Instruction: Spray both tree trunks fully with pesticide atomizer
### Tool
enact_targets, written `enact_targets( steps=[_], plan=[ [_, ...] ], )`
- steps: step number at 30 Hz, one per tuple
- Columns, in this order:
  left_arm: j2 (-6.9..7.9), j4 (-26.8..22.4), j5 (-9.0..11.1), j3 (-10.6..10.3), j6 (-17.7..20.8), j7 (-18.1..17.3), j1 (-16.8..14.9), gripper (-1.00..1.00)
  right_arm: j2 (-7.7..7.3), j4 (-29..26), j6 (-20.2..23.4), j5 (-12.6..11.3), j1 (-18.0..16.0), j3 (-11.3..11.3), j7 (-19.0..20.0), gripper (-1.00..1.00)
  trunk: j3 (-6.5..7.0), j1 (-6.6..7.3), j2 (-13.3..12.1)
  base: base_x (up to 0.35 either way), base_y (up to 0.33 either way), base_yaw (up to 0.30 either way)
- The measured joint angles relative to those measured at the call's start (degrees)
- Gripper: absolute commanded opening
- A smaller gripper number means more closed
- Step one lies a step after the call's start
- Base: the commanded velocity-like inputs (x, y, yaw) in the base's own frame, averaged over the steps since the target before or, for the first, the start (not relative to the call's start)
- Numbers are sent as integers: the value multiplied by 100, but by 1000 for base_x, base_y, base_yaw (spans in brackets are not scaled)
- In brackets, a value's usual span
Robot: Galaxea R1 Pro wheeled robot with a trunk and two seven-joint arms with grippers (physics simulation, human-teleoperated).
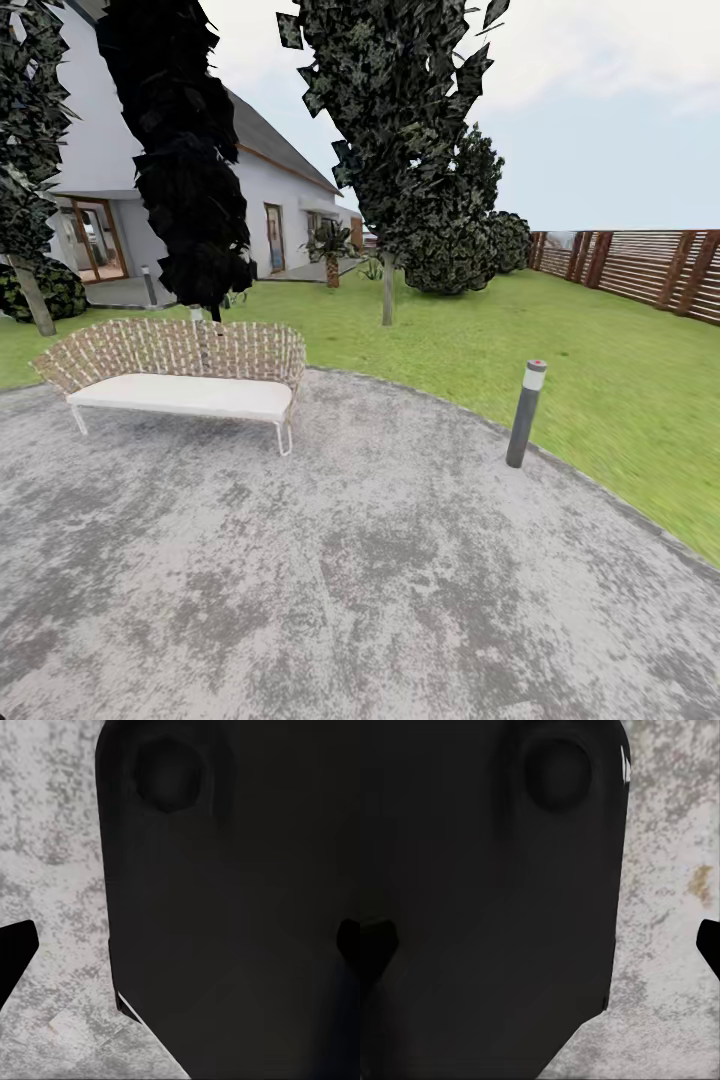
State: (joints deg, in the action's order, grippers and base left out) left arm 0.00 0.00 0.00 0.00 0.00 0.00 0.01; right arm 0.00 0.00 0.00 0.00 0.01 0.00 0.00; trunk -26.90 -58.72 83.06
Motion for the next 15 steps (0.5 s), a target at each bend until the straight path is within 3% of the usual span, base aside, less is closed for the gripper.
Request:
enact_targets(
  steps=[2, 6, 12, 15],
  plan=[
    [-52, 67, 53, 34, 58, -12, 66, 100, 64, -58, 58, -15, 26, -12, -8, 100, 0, 0, 0, 0, 0, 0],
    [-15, 148, 79, 55, 174, -9, 95, 100, 89, -156, 66, -16, 5, -15, -7, 100, 2, 0, -1, 0, 0, 0],
    [106, -3, 248, 181, 199, 46, -21, 100, 39, -357, -17, -7, -64, -16, -28, 100, 3, -1, -1, 0, 0, 0],
    [164, -94, 300, 194, 192, 52, -122, 100, -57, -457, -104, -1, -67, -17, -31, 100, 4, -1, -2, 0, 0, 0]
  ],
)
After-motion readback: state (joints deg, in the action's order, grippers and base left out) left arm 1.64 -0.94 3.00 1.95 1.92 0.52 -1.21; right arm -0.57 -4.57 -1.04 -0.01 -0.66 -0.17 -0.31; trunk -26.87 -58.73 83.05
